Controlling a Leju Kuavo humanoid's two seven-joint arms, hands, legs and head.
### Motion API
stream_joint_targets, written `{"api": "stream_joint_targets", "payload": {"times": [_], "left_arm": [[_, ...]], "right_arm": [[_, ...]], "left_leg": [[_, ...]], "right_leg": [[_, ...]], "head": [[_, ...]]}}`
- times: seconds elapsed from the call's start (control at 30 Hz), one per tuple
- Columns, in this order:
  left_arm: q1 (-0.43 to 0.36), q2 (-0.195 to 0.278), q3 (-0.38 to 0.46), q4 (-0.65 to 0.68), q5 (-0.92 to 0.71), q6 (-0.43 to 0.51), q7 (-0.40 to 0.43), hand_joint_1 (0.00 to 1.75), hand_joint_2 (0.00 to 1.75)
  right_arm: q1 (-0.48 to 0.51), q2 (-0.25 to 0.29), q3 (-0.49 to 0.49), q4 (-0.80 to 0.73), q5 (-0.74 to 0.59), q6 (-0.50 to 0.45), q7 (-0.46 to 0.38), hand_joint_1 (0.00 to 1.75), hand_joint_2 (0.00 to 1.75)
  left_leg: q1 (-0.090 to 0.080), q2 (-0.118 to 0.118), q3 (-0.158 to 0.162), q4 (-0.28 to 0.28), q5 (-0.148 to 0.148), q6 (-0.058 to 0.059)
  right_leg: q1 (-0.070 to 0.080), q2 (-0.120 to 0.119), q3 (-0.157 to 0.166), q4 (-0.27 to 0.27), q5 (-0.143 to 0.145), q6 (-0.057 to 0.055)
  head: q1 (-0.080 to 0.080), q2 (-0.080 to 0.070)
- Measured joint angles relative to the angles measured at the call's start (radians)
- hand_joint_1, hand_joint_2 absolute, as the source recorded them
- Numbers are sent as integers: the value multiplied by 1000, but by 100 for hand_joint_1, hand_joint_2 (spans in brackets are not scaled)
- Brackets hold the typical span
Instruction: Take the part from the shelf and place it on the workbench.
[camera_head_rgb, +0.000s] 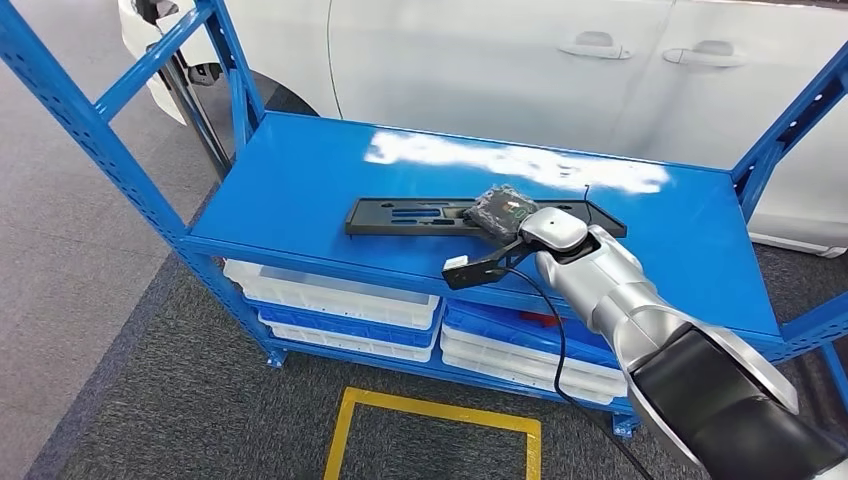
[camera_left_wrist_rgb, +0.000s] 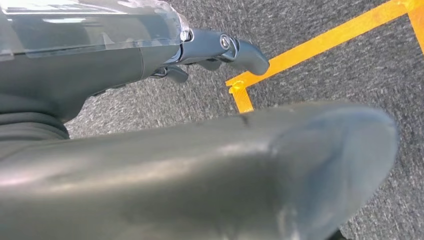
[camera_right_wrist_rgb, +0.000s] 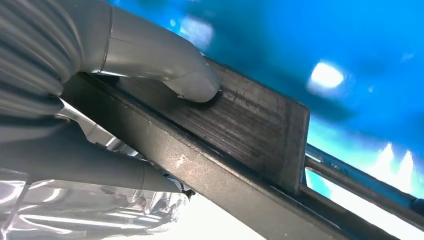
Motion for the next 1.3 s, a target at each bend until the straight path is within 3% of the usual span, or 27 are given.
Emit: {"api": "stream_joint_targets", "payload": {"times": [0.03, 0.07, 0.1, 0.17, 0.23, 0.27, 0.3, 0.37, 0.43, 0.57, 0.63, 0.7, 0.73, 0.77, 0.8, 0.87, 0.93, 1.03, 1.1, 1.23, 1.27, 1.3], "left_arm": [[-1, 0, 0, 0, 2, 1, 0, 0, 0], [-1, 0, 0, 0, 4, 2, -1, 0, 0], [-1, 0, 0, 0, 6, 3, -3, 0, 0], [-1, 0, 0, 0, 8, 5, -7, 0, 0], [1, 0, 0, 0, 8, 7, -10, 0, 0], [1, 0, 0, 0, 8, 7, -11, 0, 44], [1, 1, 0, 0, 8, 7, -12, 0, 87], [0, 0, 0, 0, 8, 7, -12, 0, 175], [0, 0, 0, 0, 8, 7, -12, 0, 175], [-2, -3, -1, 0, 7, 7, -9, 0, 175], [-5, -7, -3, 0, 9, 9, -9, 0, 175], [-6, -8, -4, 0, 13, 13, -9, 0, 175], [-6, -9, -4, 0, 15, 15, -9, 0, 175], [-5, -9, -4, 0, 18, 18, -10, 0, 175], [-5, -10, -4, 0, 22, 20, -11, 0, 175], [-4, -10, -4, 0, 27, 25, -12, 0, 175], [-3, -10, -4, 0, 29, 29, -14, 0, 175], [-3, -10, -3, 0, 30, 32, -15, 0, 175], [-2, -10, -3, 0, 33, 34, -15, 0, 175], [1, -10, -3, 0, 37, 35, -15, 0, 175], [3, -10, -3, 0, 37, 34, -16, 0, 175], [4, -10, -3, 0, 37, 33, -17, 0, 175]], "right_arm": [[-1, -2, -9, -28, -27, -5, -33, 175, 175], [-2, -8, -16, -66, -55, 0, -61, 175, 175], [-2, -19, -22, -105, -80, 13, -79, 175, 175], [-4, -45, -27, -186, -140, 53, -111, 175, 175], [-3, -74, -34, -276, -231, 111, -146, 175, 175], [-3, -87, -40, -324, -286, 141, -164, 175, 175], [-3, -99, -50, -372, -351, 172, -184, 175, 175], [0, -122, -78, -466, -494, 233, -233, 175, 175], [9, -139, -115, -548, -643, 294, -285, 175, 175], [51, -145, -193, -685, -924, 432, -345, 175, 175], [80, -134, -236, -744, -1068, 509, -360, 175, 175], [109, -113, -273, -784, -1178, 566, -366, 175, 175], [126, -104, -287, -799, -1219, 589, -367, 175, 175], [142, -97, -297, -815, -1254, 611, -368, 175, 175], [157, -94, -305, -831, -1287, 633, -368, 175, 175], [175, -93, -315, -860, -1341, 667, -368, 175, 175], [187, -93, -321, -886, -1371, 683, -370, 175, 175], [229, -95, -325, -926, -1386, 694, -373, 175, 175], [262, -102, -325, -952, -1391, 705, -377, 175, 175], [342, -121, -313, -1003, -1399, 732, -393, 175, 175], [369, -125, -306, -1016, -1397, 736, -397, 175, 175], [396, -128, -299, -1028, -1390, 739, -404, 175, 175]], "left_leg": [[-1, 0, -4, 8, -7, -11], [-2, 0, -14, 27, -21, -21], [-1, 0, -31, 64, -45, -26], [1, 0, -89, 191, -109, -33], [3, 0, -136, 288, -136, -36], [3, 0, -137, 286, -122, -35], [3, 0, -120, 245, -91, -33], [2, -1, -59, 113, -23, -25], [0, -2, -21, 31, -1, -16], [1, -2, -12, 10, -2, 5], [5, -1, -9, 4, 1, 14], [4, 0, -8, 3, 0, 17], [4, 1, -7, 3, 0, 18], [4, 1, -7, 4, -1, 18], [4, 0, -6, 4, -1, 18], [4, -1, -4, 7, -4, 14], [0, -1, -6, 11, -8, 6], [0, 0, -5, 9, -9, -10], [1, 0, -15, 35, -31, -21], [4, 0, -115, 260, -138, -34], [4, 0, -128, 287, -140, -35], [4, 0, -122, 273, -123, -34]], "right_leg": [[-1, -1, 33, -74, 31, -10], [0, -2, 38, -88, 29, -22], [-1, -4, 39, -91, 30, -28], [1, -6, 40, -92, 30, -36], [4, -7, 41, -90, 28, -38], [5, -6, 41, -89, 27, -38], [5, -5, 42, -87, 25, -37], [7, -3, 43, -82, 19, -31], [11, -2, 42, -79, 16, -23], [9, -1, 38, -71, 5, -2], [6, 0, 4, 7, -43, 7], [4, 0, -61, 143, -101, 12], [4, 0, -85, 189, -111, 14], [3, 0, -93, 202, -103, 15], [2, 0, -80, 171, -77, 14], [2, -2, -17, 37, -9, 10], [7, -2, 29, -64, 23, 1], [12, -1, 37, -85, 24, -16], [7, -2, 42, -91, 27, -28], [7, -6, 45, -94, 27, -40], [7, -6, 45, -94, 26, -40], [8, -5, 45, -93, 26, -40]], "head": [[0, 0], [0, 0], [0, 0], [0, 0], [0, 0], [0, 0], [0, 0], [0, 0], [0, 0], [0, 0], [0, 0], [0, 0], [0, 0], [0, 0], [0, 0], [0, 0], [0, 0], [0, 0], [0, 0], [0, 0], [0, 0], [0, 0]]}}
